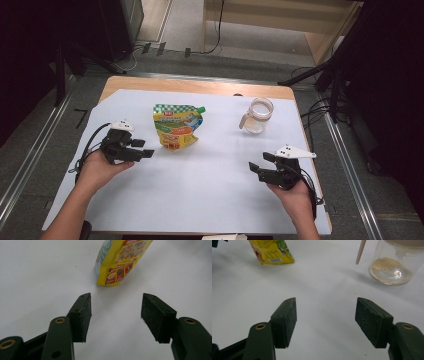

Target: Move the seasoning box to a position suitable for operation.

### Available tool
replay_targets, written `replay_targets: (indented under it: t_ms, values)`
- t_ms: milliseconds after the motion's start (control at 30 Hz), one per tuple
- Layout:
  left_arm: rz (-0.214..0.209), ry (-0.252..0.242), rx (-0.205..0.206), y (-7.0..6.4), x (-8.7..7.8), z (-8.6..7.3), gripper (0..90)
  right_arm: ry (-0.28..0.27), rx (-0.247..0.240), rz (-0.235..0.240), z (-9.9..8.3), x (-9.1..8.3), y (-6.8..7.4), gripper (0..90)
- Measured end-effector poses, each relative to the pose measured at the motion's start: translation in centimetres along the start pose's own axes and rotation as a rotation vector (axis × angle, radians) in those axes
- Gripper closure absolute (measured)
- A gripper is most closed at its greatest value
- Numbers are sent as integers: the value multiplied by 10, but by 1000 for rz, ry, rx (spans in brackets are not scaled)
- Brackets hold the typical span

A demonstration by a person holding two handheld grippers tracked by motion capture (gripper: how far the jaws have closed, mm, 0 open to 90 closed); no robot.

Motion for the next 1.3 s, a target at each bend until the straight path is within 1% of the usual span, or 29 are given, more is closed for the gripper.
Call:
replay_targets:
  t_ms: [67,133,167,233,333,433,467,500,567,600,633,700,733,767,800,833,900,967,1100,1200,1300]
  values:
    - [-2,-5,-5,0,-1,1,410,3,4,9,0,1,-1,367]
    - [1,-7,5,0,-2,1,409,6,7,10,-1,1,-1,367]
    - [5,-7,8,0,-2,0,408,8,0,0,-1,1,-3,373]
    - [8,-2,6,0,-1,0,407,6,-3,-1,-1,1,-3,376]
    - [0,2,4,0,0,-1,410,3,-4,-1,-1,1,-5,385]
    - [1,4,14,-1,0,-2,411,2,4,5,0,0,-5,386]
    - [-1,5,15,-1,0,-2,411,0,-3,5,1,0,-6,389]
    - [-3,3,19,-2,0,-2,411,2,2,0,0,-1,-6,412]
    - [-7,4,22,-2,0,-2,414,1,-2,-1,0,-1,-6,422]
    - [-10,6,22,-3,0,-2,414,3,12,7,0,-1,-5,427]
    - [-9,7,20,-3,0,-3,414,3,12,7,0,-1,-5,427]
    - [-9,5,23,-3,0,-2,414,10,19,-4,-1,-1,-7,433]
    - [-12,4,23,-3,0,-2,413,12,19,-14,-2,-1,-9,453]
    - [-10,4,24,-3,0,-2,412,12,19,-14,-2,-1,-9,453]
    - [-2,7,27,-2,1,-3,412,15,33,-14,-2,-1,-10,463]
    - [28,6,43,-1,2,-3,417,12,63,-6,-2,-1,-11,463]
    - [27,4,48,-2,2,-3,421,11,61,-7,-2,-1,-12,463]
    - [13,1,42,-4,2,-2,420,14,44,-15,-3,-1,-13,463]
    - [0,7,43,-5,1,-5,419,10,45,-13,-2,0,-14,463]
    - [-9,-4,27,-5,-2,-5,417,11,31,-13,0,1,-15,463]
    - [-8,-7,22,-4,-4,-7,416,11,27,-13,2,3,-16,463]
Point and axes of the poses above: each handheld gripper's, and its own axes: x roughly forward along the jaws, z roughly out of its top, y roughly to its left, the point moved 10 cm from there along x, roughly forward along the jaws, and after that the axes turned 10 degrees about z, right-handed, at the moved point
